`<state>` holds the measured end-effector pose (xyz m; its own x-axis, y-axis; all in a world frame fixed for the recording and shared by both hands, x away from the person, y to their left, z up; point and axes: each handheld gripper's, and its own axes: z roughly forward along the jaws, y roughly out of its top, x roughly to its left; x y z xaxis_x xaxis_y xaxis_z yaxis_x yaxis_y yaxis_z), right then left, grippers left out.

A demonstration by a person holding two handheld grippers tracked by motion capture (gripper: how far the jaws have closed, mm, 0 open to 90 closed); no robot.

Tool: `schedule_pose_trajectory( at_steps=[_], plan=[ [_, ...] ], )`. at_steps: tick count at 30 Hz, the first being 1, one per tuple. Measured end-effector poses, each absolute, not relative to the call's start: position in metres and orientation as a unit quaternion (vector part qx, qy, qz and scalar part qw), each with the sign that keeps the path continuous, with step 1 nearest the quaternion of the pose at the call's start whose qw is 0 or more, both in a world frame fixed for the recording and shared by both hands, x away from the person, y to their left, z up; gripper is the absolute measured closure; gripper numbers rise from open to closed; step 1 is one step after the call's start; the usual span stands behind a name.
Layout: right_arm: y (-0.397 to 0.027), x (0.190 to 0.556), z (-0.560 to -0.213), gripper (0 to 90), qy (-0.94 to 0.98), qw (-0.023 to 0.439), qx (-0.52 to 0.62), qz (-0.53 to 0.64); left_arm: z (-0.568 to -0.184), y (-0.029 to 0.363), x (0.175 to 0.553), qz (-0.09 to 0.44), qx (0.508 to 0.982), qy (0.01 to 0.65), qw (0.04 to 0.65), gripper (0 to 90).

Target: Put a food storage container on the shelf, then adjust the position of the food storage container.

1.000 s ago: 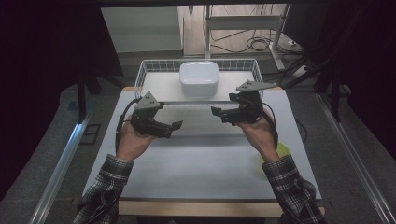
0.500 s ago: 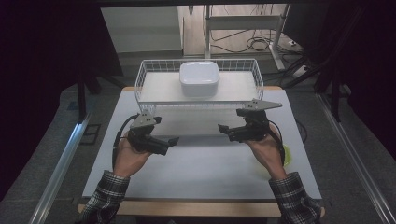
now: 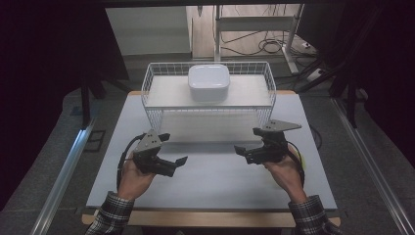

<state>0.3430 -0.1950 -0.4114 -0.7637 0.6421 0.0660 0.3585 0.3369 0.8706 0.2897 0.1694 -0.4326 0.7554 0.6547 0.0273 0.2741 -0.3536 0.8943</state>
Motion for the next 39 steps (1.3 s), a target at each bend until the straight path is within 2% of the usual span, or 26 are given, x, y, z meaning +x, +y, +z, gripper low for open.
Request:
schedule_pose_trajectory(
  at_steps=[5,10,20,25,31,39],
  plan=[
    [-0.201,0.334,-0.421,3.0,0.807,0.147,0.311,0.480,-0.443,0.177,0.283,0.176,0.790,0.300,0.505,5.4],
    [-0.207,0.324,-0.430,3.6,0.809,0.147,0.316,0.473,-0.457,0.179,0.273,0.175,0.792,0.311,0.495,5.4],
    [-0.211,0.307,-0.444,4.2,0.809,0.154,0.325,0.466,-0.478,0.184,0.256,0.189,0.781,0.336,0.491,5.3],
    [-0.209,0.297,-0.459,4.1,0.818,0.151,0.325,0.450,-0.492,0.185,0.248,0.198,0.791,0.341,0.468,5.1],
    [-0.209,0.299,-0.474,2.2,0.822,0.153,0.340,0.431,-0.496,0.191,0.247,0.208,0.782,0.351,0.472,4.9],
    [-0.214,0.301,-0.472,0.2,0.814,0.161,0.362,0.424,-0.503,0.193,0.249,0.213,0.786,0.355,0.459,5.1]
  ],
)
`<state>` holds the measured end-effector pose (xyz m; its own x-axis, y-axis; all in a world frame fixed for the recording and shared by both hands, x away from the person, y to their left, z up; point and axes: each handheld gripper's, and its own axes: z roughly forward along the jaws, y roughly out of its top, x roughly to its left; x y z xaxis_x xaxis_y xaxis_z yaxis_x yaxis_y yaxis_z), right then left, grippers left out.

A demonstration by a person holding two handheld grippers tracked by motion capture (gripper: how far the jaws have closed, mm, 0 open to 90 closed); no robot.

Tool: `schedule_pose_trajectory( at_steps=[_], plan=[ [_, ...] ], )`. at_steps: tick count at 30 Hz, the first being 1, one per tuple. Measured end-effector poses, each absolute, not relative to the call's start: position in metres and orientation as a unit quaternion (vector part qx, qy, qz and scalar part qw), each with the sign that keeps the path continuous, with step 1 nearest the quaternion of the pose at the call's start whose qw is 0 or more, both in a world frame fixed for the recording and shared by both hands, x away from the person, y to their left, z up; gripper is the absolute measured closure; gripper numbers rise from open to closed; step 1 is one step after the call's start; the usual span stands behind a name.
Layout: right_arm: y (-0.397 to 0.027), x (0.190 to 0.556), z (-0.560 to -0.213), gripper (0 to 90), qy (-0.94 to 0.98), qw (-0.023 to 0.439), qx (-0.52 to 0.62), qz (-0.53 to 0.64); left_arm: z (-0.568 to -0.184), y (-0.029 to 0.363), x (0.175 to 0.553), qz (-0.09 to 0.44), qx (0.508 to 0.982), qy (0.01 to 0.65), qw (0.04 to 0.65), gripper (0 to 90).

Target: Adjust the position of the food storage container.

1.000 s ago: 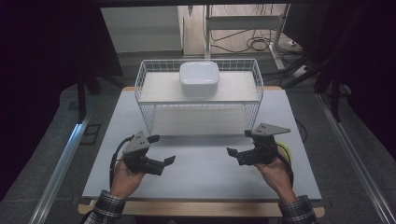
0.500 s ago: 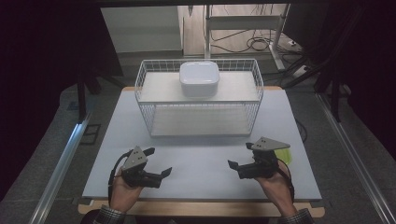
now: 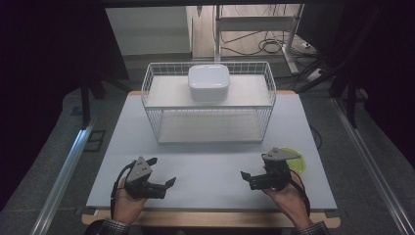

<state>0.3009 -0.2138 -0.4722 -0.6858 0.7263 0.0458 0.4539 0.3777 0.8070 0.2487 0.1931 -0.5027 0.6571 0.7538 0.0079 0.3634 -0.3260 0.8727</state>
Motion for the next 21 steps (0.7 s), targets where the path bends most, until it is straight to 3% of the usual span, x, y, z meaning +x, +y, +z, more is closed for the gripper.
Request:
schedule_pose_trajectory(
  at_steps=[2,5,12,21],
  plan=[
    [-0.217,0.302,-0.472,1.0,0.812,0.160,0.370,0.421,-0.503,0.192,0.249,0.215,0.788,0.354,0.457,5.2],
    [-0.223,0.303,-0.469,10.2,0.807,0.167,0.383,0.418,-0.505,0.191,0.249,0.214,0.790,0.353,0.454,5.2],
    [-0.246,0.301,-0.457,44.2,0.794,0.216,0.404,0.399,-0.507,0.191,0.249,0.214,0.792,0.351,0.451,5.3],
    [-0.289,0.308,-0.451,77.3,0.759,0.245,0.473,0.374,-0.509,0.190,0.250,0.213,0.797,0.348,0.446,5.3]
  ],
)
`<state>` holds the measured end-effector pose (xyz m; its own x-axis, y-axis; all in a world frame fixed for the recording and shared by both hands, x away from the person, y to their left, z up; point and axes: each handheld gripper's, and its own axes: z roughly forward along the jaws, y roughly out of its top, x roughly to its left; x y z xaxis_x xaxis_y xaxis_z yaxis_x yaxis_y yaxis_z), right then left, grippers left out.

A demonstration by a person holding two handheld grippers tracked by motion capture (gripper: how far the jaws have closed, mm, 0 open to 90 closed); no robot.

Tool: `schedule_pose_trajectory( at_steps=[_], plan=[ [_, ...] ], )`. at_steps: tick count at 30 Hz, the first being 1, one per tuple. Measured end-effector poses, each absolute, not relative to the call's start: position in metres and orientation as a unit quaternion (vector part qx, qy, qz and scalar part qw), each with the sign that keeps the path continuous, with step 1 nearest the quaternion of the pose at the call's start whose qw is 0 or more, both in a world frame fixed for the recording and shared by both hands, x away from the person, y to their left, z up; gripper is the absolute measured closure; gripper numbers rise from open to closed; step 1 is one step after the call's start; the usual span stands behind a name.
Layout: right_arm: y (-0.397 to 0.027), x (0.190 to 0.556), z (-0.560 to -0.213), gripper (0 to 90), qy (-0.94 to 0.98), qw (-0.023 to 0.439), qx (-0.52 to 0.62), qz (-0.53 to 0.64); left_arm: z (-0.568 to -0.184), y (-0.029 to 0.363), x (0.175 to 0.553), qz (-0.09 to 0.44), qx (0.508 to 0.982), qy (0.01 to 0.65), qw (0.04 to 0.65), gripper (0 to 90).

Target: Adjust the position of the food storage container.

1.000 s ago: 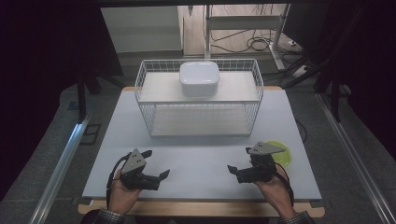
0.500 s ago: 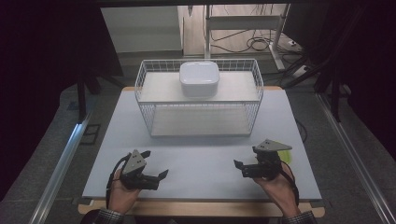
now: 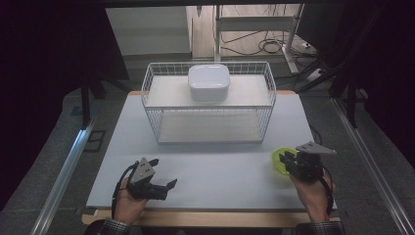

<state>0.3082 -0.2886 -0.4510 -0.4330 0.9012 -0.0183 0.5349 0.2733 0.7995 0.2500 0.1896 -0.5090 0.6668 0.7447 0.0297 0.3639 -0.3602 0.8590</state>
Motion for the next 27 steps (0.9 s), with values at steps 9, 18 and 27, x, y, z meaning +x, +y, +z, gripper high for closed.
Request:
schedule_pose_trajectory(
  at_steps=[9,18,27],
  plan=[
    [-0.332,0.314,-0.450,89.7,0.726,0.277,0.521,0.352,-0.510,0.189,0.250,0.214,0.798,0.348,0.443,5.3],
    [-0.356,0.325,-0.468,89.6,0.719,0.253,0.558,0.327,-0.512,0.189,0.251,0.213,0.801,0.345,0.440,5.1],
    [-0.351,0.329,-0.475,89.5,0.728,0.238,0.560,0.315,-0.513,0.187,0.251,0.208,0.805,0.342,0.439,4.9]
  ],
)
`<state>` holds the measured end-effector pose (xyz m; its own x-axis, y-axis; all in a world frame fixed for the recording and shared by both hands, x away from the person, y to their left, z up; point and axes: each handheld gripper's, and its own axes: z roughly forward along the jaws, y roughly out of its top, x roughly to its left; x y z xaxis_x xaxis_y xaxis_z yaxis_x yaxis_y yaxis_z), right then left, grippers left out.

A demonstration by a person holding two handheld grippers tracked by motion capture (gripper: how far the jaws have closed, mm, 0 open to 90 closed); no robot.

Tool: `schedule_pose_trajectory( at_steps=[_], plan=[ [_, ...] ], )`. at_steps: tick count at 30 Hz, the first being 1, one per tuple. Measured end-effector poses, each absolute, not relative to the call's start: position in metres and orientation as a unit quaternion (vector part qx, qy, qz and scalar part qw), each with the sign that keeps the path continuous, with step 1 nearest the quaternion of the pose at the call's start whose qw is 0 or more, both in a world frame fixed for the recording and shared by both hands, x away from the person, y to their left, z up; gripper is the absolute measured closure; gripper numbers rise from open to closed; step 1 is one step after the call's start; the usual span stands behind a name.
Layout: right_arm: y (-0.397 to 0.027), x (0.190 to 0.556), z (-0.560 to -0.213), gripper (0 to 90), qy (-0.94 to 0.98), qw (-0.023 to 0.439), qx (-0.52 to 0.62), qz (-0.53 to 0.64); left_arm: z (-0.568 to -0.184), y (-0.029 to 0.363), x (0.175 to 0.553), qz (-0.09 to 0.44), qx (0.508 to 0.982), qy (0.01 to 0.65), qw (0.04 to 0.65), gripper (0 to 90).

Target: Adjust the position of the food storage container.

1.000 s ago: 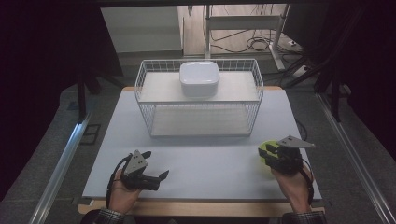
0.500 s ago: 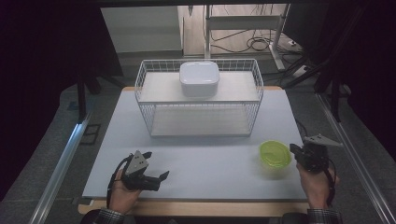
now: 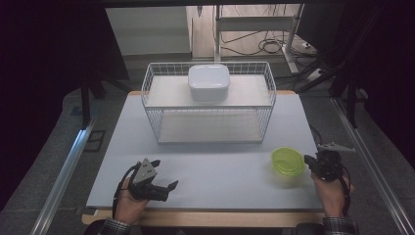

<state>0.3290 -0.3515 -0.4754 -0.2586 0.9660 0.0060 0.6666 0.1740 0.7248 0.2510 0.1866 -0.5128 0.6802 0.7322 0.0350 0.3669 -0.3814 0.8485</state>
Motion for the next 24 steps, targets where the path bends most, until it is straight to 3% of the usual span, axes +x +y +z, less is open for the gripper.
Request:
schedule_pose_trajectory(
  at_steps=[24],
  plan=[
    [-0.303,0.325,-0.480,89.4,0.760,0.166,0.525,0.345,-0.515,0.183,0.251,0.204,0.812,0.335,0.433,4.6]
  ],
)
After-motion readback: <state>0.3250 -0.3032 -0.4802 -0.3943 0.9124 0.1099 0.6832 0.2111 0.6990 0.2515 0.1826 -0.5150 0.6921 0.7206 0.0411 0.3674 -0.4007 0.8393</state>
